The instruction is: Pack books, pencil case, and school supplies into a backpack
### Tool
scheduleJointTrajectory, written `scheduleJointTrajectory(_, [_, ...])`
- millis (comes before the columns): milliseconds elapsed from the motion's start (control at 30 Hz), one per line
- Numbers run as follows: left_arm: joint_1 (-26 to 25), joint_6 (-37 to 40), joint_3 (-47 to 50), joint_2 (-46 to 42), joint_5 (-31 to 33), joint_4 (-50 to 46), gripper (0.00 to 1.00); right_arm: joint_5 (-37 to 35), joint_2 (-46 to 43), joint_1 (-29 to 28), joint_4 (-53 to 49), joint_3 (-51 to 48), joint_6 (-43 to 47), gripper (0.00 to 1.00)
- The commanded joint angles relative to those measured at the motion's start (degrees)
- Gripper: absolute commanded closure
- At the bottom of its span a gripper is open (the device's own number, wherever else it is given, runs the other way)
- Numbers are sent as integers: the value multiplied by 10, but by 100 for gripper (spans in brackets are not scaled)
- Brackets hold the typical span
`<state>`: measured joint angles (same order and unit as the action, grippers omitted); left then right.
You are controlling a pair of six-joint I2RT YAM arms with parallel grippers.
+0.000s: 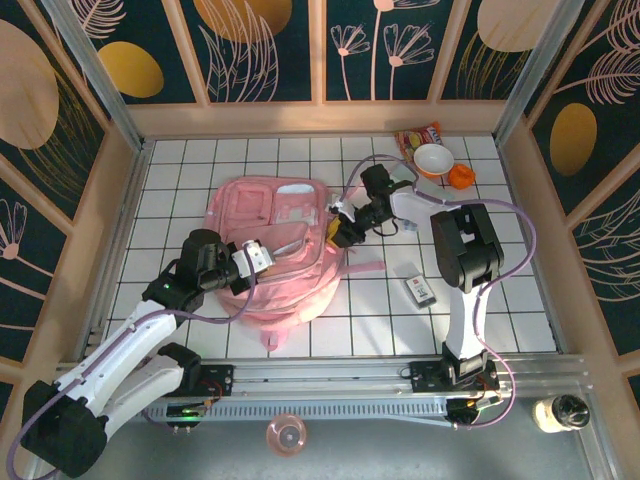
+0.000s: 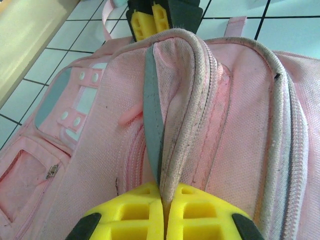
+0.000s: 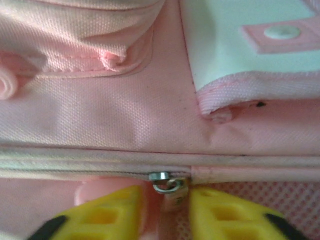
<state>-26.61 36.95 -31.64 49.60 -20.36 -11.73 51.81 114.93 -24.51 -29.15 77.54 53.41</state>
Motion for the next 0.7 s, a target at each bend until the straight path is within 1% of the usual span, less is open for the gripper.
scheduleJointTrajectory(0, [-1, -10, -41, 2, -19, 89, 100, 44, -23, -9, -41, 6, 3, 90])
scheduleJointTrajectory(33, [0, -12, -43, 7, -8, 89, 100, 47, -33, -9, -39, 0, 1, 95])
scheduleJointTrajectory(100, [-1, -20, -45, 22, 20, 88, 100, 48, -58, -9, -27, -15, -16, 100])
scheduleJointTrajectory(167, [0, -21, -54, 39, 47, 76, 100, 53, -80, -10, -15, -29, -32, 100])
scheduleJointTrajectory(233, [0, -18, -64, 53, 60, 62, 100, 57, -102, -10, 4, -44, -51, 100])
scheduleJointTrajectory(367, [0, -30, -72, 67, 88, 66, 100, 54, -133, -19, 24, -67, -77, 100])
scheduleJointTrajectory(467, [0, -40, -77, 81, 123, 71, 100, 41, -144, -31, 21, -69, -104, 100])
scheduleJointTrajectory(567, [0, -65, -85, 96, 151, 75, 100, 5, -148, -48, 18, -62, -156, 100])
scheduleJointTrajectory(667, [0, -90, -86, 106, 192, 88, 100, 24, -147, -48, -8, -55, -202, 100])
